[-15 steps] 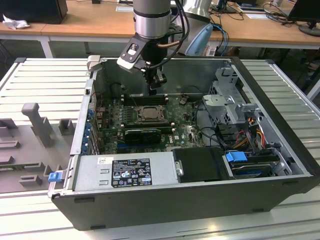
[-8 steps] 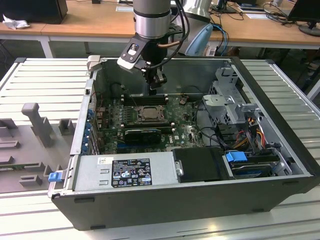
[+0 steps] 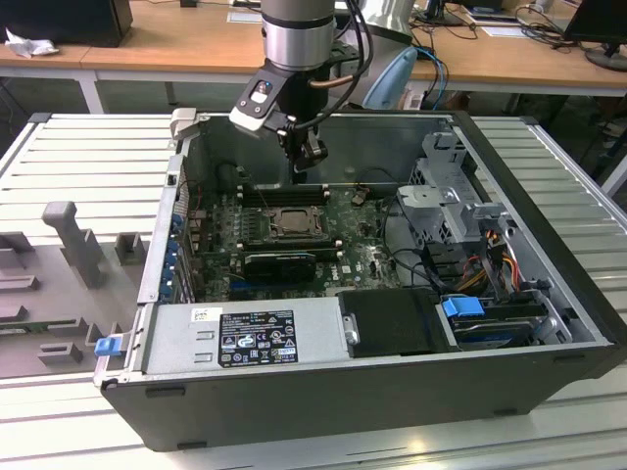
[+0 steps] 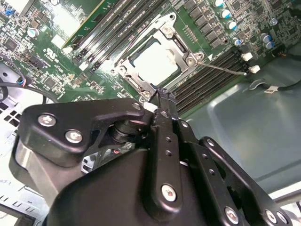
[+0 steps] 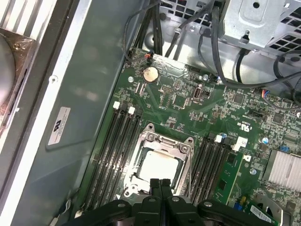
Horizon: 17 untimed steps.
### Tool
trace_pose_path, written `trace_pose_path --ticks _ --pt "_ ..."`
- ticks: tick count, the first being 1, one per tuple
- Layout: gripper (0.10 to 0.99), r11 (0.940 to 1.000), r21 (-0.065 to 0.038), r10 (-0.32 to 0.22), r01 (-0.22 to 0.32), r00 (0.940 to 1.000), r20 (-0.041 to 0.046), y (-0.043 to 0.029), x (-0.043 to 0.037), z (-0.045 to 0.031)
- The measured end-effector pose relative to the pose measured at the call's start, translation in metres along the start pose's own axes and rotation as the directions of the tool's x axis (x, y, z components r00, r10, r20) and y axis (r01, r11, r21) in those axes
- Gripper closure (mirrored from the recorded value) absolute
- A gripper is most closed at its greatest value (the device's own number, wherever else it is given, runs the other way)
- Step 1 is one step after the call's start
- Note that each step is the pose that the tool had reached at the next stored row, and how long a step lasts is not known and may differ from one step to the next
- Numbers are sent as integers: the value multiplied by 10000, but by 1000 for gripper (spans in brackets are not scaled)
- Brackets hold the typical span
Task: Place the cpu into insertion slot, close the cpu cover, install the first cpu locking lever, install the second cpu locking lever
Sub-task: 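Install the first cpu locking lever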
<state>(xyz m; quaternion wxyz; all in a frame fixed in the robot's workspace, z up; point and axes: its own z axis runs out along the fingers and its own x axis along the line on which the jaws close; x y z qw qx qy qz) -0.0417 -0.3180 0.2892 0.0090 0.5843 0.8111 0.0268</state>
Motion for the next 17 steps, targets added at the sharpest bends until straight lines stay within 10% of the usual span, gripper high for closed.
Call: trace_pose_path --ticks 17 --pt "980 10000 0 0 0 10000 0 4 1 -79"
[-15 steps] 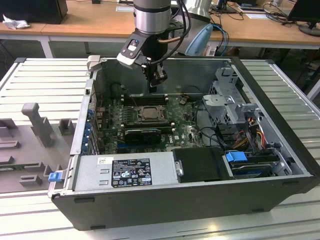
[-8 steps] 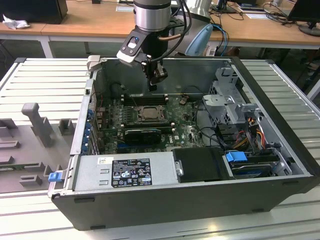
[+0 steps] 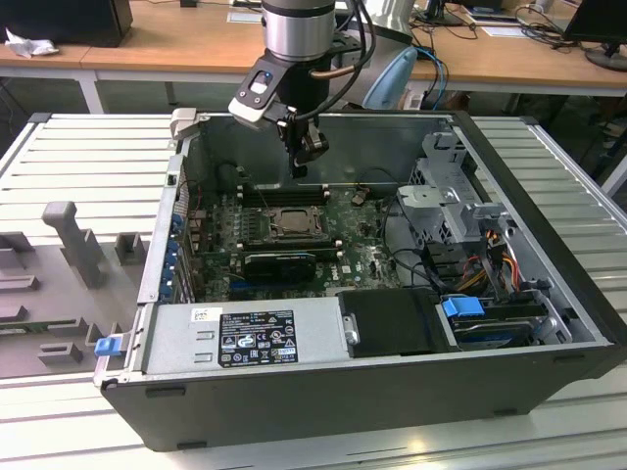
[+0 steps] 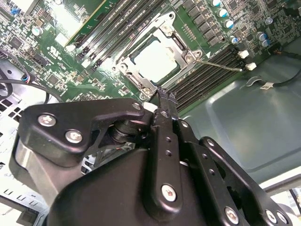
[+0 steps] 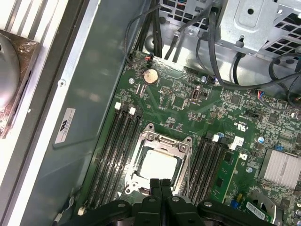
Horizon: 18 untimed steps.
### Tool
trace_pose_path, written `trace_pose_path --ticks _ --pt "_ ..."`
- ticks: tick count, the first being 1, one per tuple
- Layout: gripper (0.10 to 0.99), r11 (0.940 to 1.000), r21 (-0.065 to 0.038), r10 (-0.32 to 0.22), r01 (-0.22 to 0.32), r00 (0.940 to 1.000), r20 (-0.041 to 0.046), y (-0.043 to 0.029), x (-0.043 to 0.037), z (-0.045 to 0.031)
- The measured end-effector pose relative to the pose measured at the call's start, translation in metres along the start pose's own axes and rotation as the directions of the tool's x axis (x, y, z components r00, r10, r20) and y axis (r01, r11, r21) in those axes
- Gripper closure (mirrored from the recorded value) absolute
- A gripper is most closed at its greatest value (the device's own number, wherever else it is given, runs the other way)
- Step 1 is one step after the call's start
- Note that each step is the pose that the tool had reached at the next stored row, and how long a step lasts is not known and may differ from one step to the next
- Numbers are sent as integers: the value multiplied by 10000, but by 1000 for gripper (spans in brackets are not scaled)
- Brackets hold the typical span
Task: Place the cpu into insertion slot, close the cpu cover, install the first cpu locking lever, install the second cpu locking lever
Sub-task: 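Install the first cpu locking lever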
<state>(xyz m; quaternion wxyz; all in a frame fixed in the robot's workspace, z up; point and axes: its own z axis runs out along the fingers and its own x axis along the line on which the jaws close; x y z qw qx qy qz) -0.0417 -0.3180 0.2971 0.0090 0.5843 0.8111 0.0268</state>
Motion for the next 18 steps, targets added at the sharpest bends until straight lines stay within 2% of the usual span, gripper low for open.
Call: trace_pose_path --ticks 6,10,11,12,14,15,17,18 --pt "980 10000 0 -21 21 10000 -2 2 1 -31" --pt "980 9960 13 -896 896 9960 -49 2 1 -31" --pt "980 9932 16 -1165 1165 9932 -64 2 1 -31" --pt "980 9878 30 -1554 1554 9878 -90 2 0 -27" --pt "980 9800 65 -1987 1988 9800 -116 1 1 -21" --pt "980 9737 85 -2274 2275 9737 -115 1 0 -19" --pt "980 9654 86 -2606 2608 9653 -135 1 0 -18" --pt "980 9586 85 -2845 2846 9586 -149 1 0 -18"
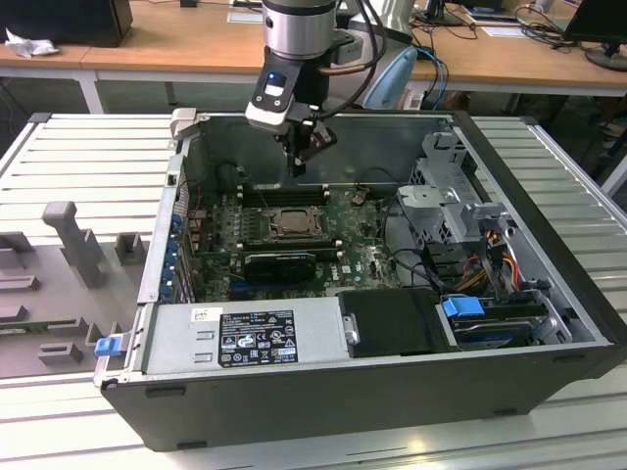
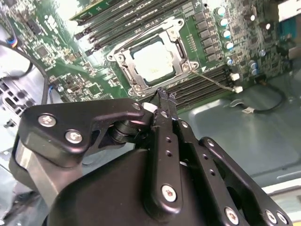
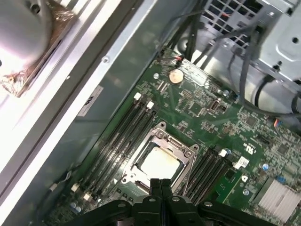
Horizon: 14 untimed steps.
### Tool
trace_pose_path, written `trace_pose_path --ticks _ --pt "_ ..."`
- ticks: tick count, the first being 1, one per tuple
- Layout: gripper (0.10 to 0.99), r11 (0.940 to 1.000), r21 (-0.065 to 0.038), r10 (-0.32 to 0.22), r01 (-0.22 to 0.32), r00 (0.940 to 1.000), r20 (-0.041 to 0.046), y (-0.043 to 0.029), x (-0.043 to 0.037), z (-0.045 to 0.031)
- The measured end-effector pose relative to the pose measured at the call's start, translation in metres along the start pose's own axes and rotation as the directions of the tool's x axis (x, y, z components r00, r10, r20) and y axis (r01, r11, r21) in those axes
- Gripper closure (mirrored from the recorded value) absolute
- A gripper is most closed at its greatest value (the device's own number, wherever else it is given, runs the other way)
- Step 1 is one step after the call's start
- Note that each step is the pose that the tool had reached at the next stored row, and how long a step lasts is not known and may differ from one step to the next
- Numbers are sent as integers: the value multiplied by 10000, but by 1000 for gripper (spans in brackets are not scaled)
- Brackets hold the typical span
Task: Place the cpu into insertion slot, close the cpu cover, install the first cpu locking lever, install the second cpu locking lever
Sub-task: 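Install the first cpu locking lever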
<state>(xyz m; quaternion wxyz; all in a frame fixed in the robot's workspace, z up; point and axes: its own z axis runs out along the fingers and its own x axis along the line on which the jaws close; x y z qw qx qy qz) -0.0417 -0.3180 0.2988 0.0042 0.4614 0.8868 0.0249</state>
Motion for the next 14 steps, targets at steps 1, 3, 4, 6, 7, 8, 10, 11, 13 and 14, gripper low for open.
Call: trace_pose_path --ticks 1,3,4,6,7,8,10,11,13,14 --pt "980 9997 4 -239 239 9997 -12 0 0 0" --pt "980 9985 7 -555 555 9985 -27 0 0 0" --pt "980 9978 9 -663 663 9978 -33 0 0 0" --pt "980 9953 12 -967 967 9953 -47 0 0 0" --pt "980 9944 13 -1059 1060 9944 -52 0 0 0" --pt "980 9929 15 -1185 1185 9929 -58 0 0 0" --pt "980 9908 17 -1353 1353 9908 -67 0 0 0" --pt "980 9897 17 -1430 1430 9897 -70 0 0 0" --pt "980 9869 19 -1614 1614 9869 -79 0 0 0" --pt "980 9859 19 -1676 1676 9858 -82 0 0 0"
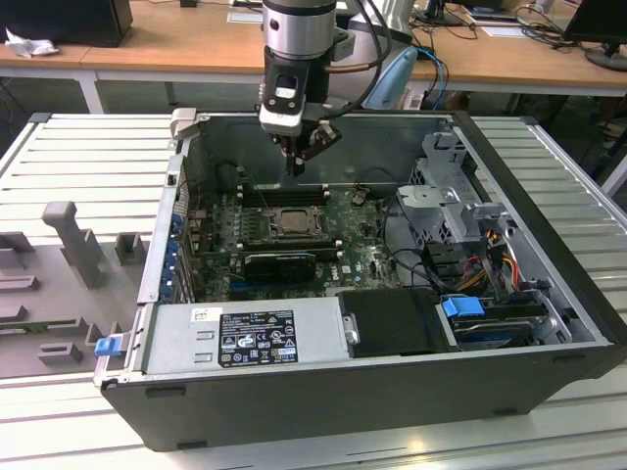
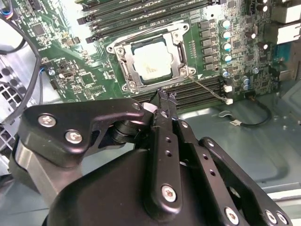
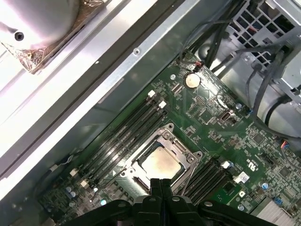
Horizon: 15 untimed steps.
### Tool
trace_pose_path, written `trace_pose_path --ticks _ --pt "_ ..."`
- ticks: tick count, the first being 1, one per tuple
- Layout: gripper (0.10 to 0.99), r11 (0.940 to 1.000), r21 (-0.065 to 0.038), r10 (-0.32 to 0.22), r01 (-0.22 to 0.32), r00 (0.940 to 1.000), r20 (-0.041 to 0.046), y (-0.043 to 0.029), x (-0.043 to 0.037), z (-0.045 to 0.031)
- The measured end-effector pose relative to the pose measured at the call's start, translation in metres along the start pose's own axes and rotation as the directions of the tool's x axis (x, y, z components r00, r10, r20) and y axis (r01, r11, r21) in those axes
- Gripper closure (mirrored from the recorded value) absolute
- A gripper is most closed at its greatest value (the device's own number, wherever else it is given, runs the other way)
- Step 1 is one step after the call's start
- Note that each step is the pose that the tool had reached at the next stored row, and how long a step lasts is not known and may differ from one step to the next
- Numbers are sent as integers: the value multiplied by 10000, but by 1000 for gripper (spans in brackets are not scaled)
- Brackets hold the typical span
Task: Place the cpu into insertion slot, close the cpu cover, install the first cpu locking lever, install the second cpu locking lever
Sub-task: 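Install the first cpu locking lever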
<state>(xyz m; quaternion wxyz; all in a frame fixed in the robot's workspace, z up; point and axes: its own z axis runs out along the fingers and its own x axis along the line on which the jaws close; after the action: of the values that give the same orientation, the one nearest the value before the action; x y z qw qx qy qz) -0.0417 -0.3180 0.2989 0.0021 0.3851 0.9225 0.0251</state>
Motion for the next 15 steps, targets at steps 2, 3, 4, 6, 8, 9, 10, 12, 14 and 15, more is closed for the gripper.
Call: trace_pose_path --ticks 2,3,4,6,8,9,10,12,14,15 --pt "980 9999 2 -122 122 9999 -6 0 0 0" --pt "980 9997 4 -232 232 9997 -12 0 0 0" --pt "980 9995 5 -304 304 9995 -15 0 0 0" --pt "980 9990 6 -437 437 9990 -22 0 0 0" --pt "980 9981 8 -621 621 9981 -31 0 0 0" --pt "980 9976 10 -686 686 9976 -34 0 0 0" --pt "980 9971 11 -759 759 9971 -38 0 0 0" --pt "980 9957 12 -923 923 9957 -45 0 0 0" --pt "980 9925 15 -1226 1226 9924 -60 0 0 0" --pt "980 9913 16 -1316 1316 9913 -65 0 0 0"
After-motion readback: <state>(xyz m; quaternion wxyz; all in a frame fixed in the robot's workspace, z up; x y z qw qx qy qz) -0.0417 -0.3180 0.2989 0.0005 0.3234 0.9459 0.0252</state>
